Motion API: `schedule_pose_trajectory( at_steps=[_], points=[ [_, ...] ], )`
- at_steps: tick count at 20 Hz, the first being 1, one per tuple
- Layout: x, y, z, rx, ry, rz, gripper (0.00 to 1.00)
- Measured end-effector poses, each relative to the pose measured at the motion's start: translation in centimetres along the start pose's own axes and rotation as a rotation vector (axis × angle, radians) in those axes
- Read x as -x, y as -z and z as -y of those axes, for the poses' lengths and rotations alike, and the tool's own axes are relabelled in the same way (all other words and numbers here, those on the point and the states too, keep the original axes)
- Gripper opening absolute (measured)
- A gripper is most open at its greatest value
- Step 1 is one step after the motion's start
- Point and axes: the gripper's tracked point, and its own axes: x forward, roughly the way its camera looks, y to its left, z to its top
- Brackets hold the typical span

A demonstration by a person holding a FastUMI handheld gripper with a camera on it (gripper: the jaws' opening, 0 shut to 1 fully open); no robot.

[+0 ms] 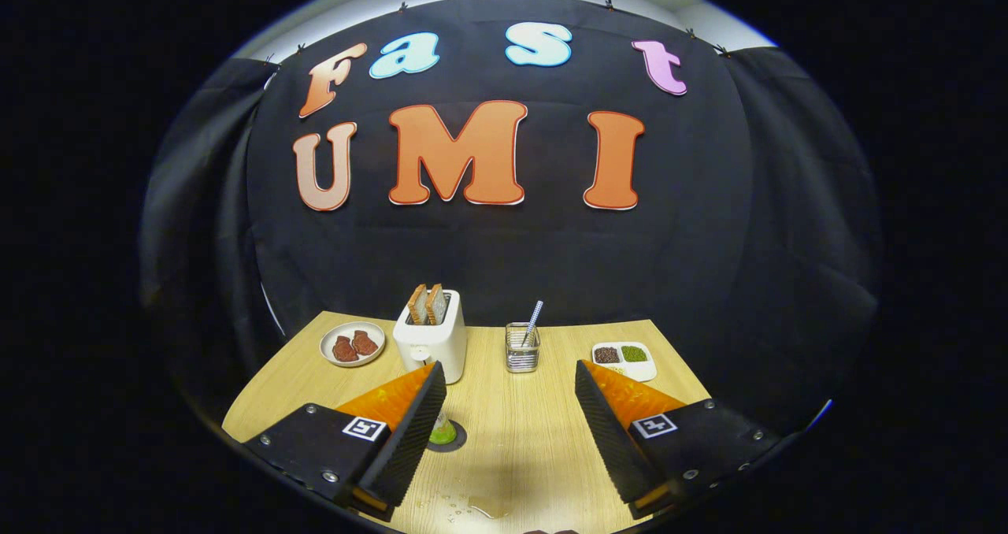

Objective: Take the bottle from table, then pour the juice into the cup, finally place the bottle on the coaster

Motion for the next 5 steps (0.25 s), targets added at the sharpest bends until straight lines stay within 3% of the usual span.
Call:
schedule_pose_trajectory(
  at_steps=[5],
  points=[
    [0.27,0.43,1.11,-0.02,0.029,-0.006,0.98]
  ],
)
